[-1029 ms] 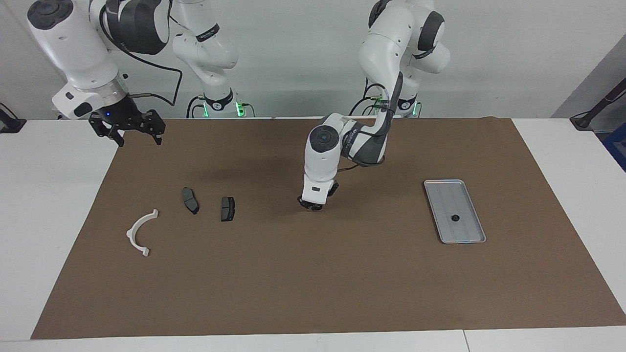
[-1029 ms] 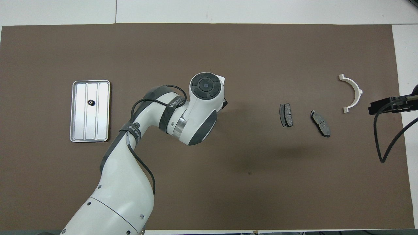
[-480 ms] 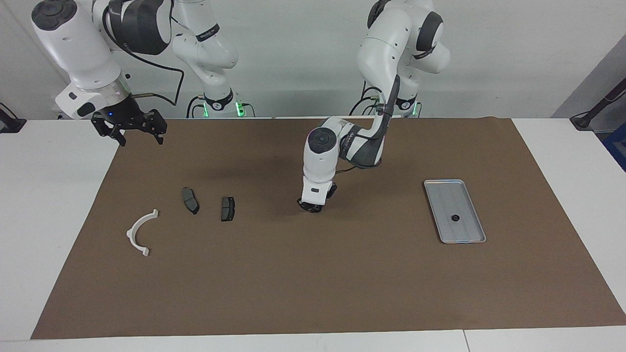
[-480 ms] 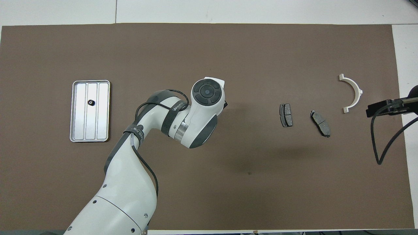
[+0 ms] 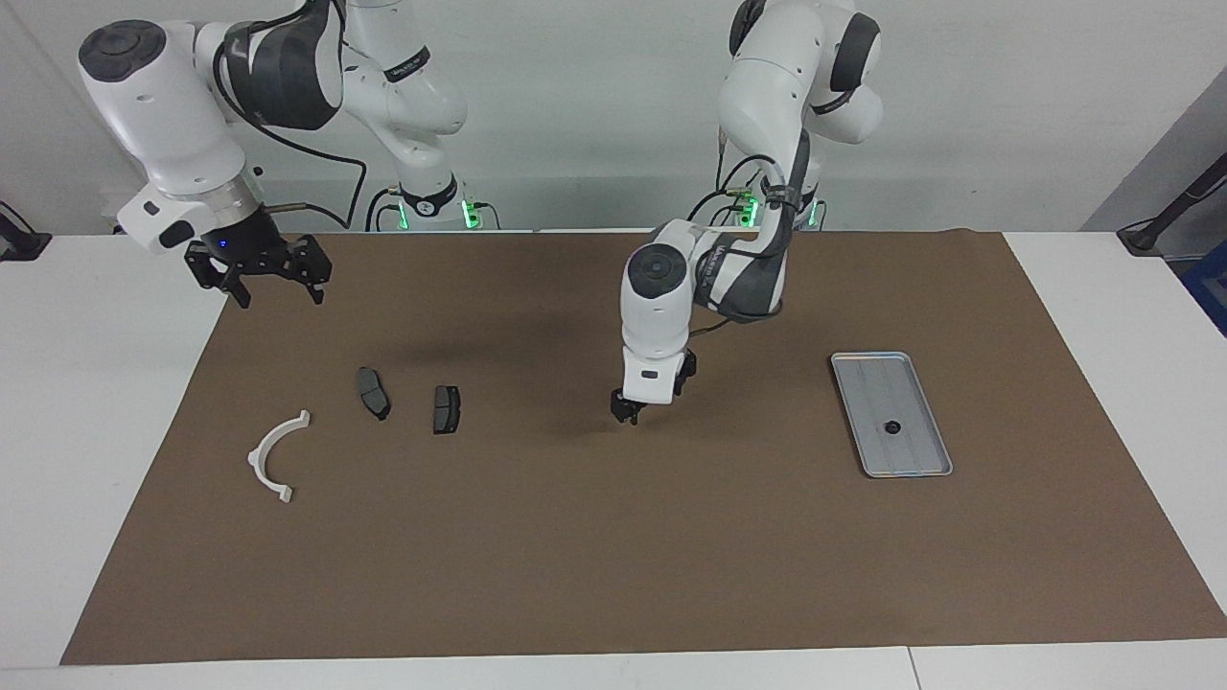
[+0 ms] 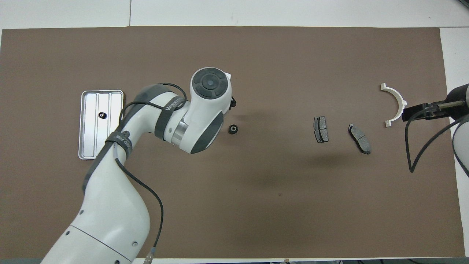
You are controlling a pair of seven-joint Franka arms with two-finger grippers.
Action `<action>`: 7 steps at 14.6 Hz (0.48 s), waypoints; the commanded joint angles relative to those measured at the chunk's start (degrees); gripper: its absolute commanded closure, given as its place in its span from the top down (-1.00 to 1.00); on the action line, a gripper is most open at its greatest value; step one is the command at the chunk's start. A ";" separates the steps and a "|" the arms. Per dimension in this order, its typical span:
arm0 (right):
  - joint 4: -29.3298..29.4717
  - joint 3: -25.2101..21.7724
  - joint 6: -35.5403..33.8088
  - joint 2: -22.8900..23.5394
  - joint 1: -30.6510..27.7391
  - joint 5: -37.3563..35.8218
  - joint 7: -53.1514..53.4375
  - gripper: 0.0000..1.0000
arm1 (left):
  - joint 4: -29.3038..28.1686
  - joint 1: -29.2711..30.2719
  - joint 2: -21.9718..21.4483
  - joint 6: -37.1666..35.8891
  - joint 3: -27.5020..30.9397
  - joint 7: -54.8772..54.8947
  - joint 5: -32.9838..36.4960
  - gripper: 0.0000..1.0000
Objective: Place bearing gear from tray to pile
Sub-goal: 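Return the left gripper to the tray while the right gripper reaches the gear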
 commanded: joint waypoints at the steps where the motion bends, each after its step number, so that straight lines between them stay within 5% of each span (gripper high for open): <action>1: 11.69 0.08 -1.13 10.59 4.89 -0.28 5.33 1.00 | -4.87 7.11 -5.69 -3.00 -0.54 9.68 0.90 1.00; 4: 22.10 0.17 -5.70 19.49 13.23 -3.53 15.68 1.00 | -11.80 16.33 -11.14 -2.75 -0.63 24.88 0.81 1.00; 7: 22.03 0.17 -2.30 21.35 22.38 -3.54 30.36 1.00 | -12.78 24.96 -11.41 -1.43 -0.63 39.91 0.46 1.00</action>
